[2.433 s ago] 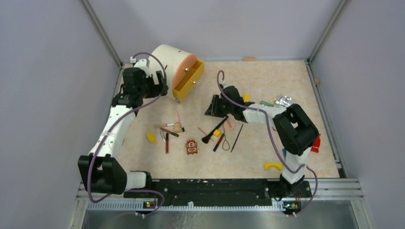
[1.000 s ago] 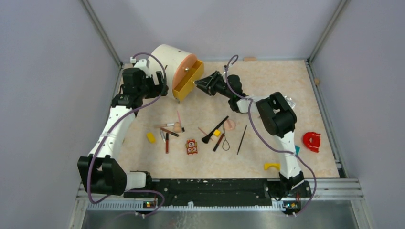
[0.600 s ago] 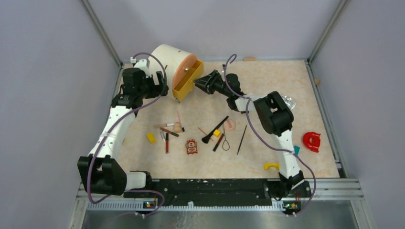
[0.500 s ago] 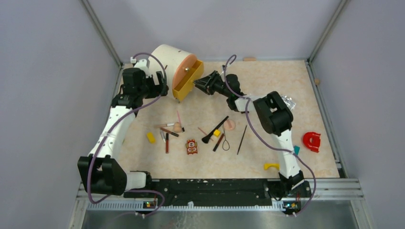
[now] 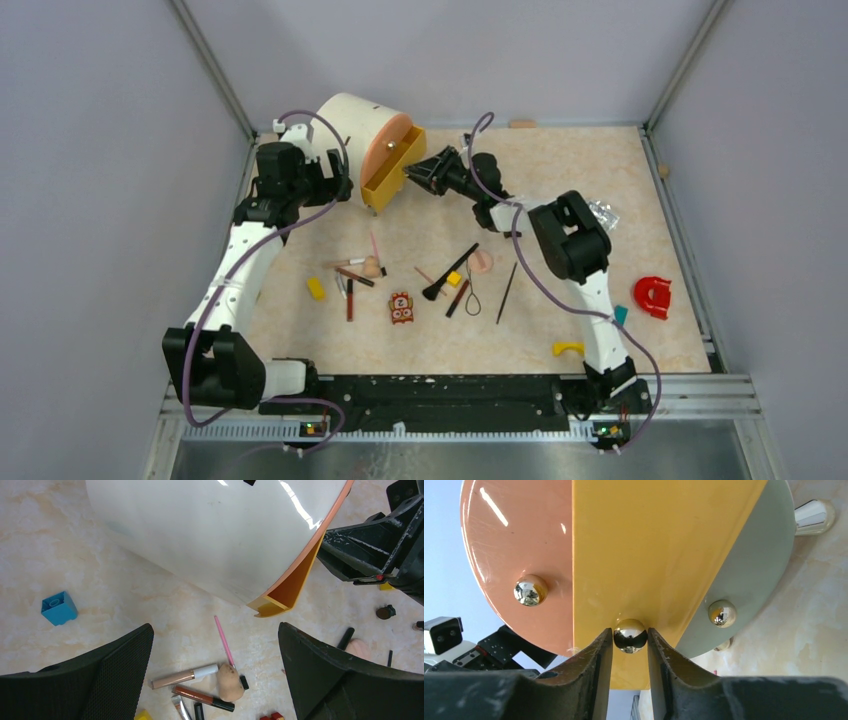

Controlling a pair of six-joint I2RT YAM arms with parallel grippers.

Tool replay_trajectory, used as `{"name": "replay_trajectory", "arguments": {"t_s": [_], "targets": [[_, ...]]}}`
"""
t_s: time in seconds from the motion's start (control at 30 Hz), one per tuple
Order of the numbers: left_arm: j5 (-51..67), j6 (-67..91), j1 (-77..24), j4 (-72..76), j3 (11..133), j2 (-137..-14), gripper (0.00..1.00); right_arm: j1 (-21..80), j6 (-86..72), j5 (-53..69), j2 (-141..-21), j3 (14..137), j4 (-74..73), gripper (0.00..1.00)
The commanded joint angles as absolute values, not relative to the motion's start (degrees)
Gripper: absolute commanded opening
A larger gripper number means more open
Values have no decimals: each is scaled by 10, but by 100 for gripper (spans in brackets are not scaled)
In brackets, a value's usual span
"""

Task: Organize the makeup
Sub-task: Move the makeup tool to the center of the board, then open the drawer in the storage box.

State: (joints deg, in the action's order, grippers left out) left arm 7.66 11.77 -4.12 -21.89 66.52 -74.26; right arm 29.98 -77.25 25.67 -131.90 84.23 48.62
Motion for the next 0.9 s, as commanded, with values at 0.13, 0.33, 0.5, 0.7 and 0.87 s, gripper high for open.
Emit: {"name": "replay_trajectory", "arguments": {"t_s": [0.13, 0.33, 0.5, 0.7, 0.87], "targets": [[76, 109, -39, -201, 665, -732, 99, 304, -780, 260, -1320, 846, 549, 12], [75, 109, -39, -201, 664, -730, 99, 297, -737, 213, -1263, 757, 551, 9], [78, 110, -39, -200, 664, -729, 99, 286, -739, 208, -1233, 700, 578, 6], [89, 108, -39, -200, 666, -727, 99, 281, -726, 217, -1209, 682, 560, 5], [88, 94, -51, -195, 665, -720, 99, 280, -712, 208, -1173, 642, 563, 4]]}}
